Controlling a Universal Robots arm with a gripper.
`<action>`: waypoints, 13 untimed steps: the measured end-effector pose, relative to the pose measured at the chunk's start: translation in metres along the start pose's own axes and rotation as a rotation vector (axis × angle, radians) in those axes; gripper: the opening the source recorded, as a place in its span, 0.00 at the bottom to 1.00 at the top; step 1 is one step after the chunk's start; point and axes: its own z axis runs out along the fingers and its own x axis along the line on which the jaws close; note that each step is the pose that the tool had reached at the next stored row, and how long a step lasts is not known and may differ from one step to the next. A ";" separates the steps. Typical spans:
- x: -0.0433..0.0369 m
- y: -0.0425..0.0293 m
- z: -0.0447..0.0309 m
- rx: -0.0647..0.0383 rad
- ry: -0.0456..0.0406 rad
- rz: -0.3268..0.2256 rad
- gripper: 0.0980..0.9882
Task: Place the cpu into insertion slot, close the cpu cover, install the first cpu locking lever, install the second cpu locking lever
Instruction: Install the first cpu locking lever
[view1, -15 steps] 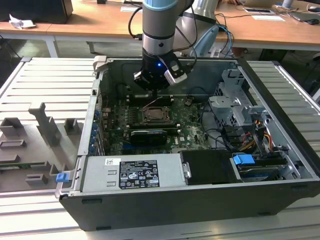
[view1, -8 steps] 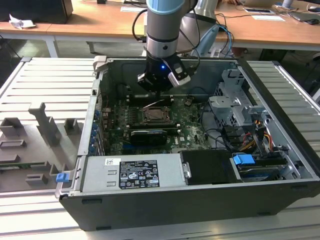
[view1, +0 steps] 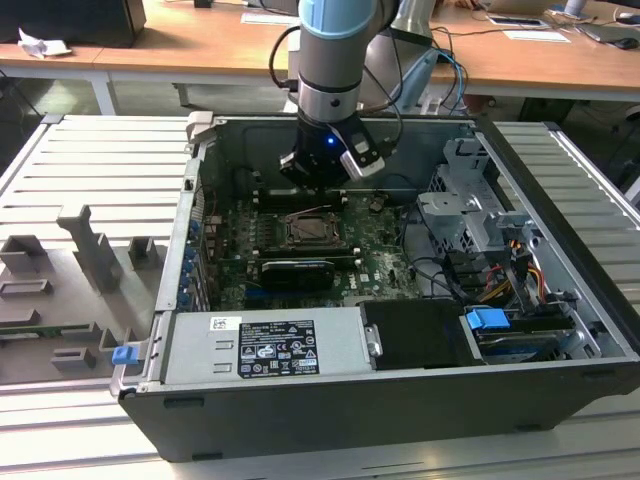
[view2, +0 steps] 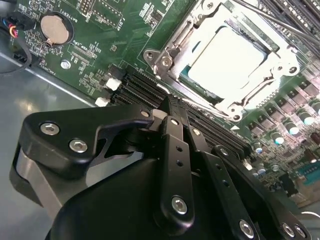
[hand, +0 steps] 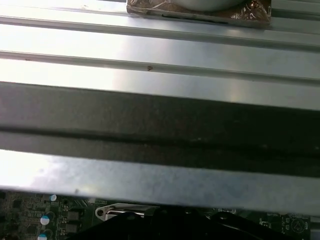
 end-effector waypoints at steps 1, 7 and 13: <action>-0.0006 -0.0002 0.0012 0.001 0.0000 0.000 0.01; -0.0020 -0.0009 0.0062 0.017 0.0014 0.000 0.01; -0.0036 -0.0014 0.0092 0.029 0.0026 0.000 0.01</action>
